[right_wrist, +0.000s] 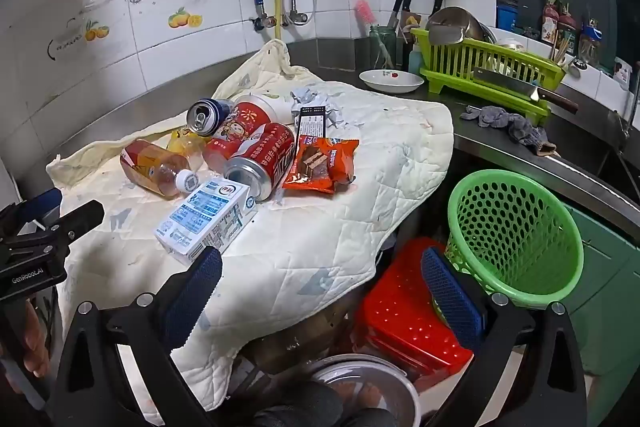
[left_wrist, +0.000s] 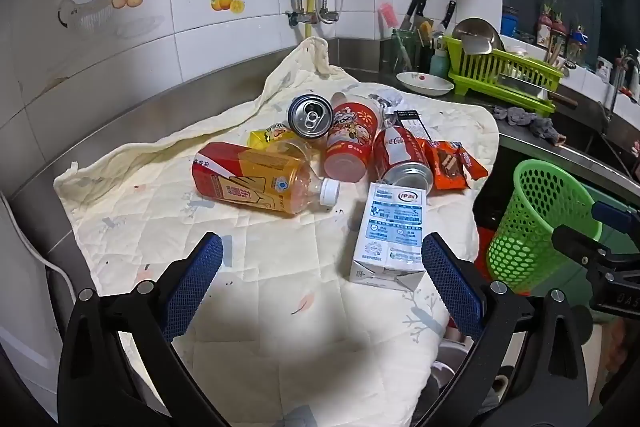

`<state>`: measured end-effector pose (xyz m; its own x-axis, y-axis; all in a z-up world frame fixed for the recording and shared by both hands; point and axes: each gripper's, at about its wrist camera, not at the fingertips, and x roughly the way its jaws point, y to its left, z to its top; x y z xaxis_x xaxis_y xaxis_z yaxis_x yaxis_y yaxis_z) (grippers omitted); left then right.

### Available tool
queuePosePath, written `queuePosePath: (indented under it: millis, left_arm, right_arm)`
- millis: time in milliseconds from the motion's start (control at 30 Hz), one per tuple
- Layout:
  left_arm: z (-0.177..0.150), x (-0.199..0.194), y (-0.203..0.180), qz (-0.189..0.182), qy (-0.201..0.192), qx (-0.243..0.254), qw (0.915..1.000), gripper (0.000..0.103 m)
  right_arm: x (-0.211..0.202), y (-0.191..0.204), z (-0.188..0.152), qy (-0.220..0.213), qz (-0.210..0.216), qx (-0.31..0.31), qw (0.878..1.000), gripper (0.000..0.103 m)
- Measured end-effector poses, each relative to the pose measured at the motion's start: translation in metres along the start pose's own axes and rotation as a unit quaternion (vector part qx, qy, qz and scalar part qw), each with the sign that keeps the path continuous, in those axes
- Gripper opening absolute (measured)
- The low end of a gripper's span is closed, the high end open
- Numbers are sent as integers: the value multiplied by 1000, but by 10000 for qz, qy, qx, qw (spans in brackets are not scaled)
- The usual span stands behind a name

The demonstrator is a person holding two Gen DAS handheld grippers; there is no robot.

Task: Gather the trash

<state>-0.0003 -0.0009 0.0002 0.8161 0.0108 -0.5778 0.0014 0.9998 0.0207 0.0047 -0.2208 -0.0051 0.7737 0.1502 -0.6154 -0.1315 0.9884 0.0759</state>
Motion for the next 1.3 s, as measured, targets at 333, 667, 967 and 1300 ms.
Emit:
queuePosePath:
  millis: [333,667,967,1300]
  left_arm:
    - [0,0,3,8,-3,19,10000,98]
    - [0,0,3,8,2,16,10000,98]
    - [0,1,3,21,17,23,10000,98]
    - [-3,8,3,68,29,-6,10000,98]
  right_arm:
    - [-6,-4,4,11,8,-15,10000,97]
    - [0,0,1,18,-12,-3,10000,97]
    - [1,1,0,25,-31,-16,10000,97]
    - [1,1,0,16,-12,-35,10000,97]
